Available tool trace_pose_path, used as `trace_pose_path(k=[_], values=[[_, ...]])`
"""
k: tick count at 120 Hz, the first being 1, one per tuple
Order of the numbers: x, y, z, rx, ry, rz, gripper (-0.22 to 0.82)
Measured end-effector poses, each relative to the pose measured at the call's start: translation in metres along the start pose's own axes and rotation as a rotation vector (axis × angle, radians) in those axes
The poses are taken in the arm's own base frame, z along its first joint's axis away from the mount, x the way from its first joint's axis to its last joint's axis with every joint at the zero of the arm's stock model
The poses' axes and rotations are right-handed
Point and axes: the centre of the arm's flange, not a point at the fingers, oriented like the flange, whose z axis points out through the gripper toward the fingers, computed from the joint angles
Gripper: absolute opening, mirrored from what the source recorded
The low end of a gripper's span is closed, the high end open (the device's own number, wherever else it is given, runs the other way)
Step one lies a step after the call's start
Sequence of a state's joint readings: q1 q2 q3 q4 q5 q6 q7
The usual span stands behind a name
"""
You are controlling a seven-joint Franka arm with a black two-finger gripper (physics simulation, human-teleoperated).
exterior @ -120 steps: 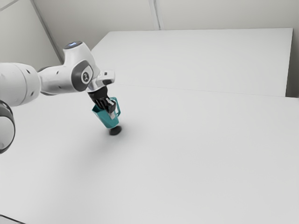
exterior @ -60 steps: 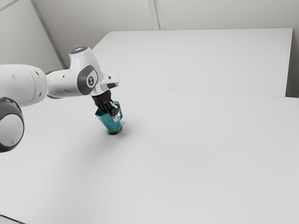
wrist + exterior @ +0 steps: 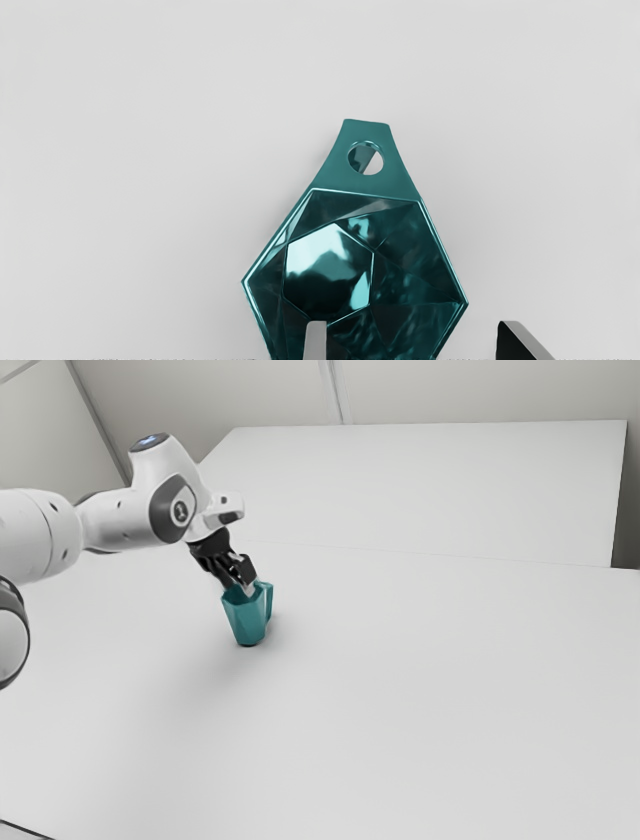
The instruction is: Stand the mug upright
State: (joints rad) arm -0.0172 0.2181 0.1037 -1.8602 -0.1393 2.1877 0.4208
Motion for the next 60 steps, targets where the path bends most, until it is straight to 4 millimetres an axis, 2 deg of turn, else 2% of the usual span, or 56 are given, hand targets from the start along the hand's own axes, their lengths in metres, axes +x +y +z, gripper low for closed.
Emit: trace_pose_path(k=[21,47,60], values=[[0.004,0.004,-0.054,0.051,0.056,0.039,0.44],[-0.010,0.010,-0.127,0.115,0.106,0.073,0.53],[-0.017,0.011,-0.153,0.136,0.111,0.081,0.55]])
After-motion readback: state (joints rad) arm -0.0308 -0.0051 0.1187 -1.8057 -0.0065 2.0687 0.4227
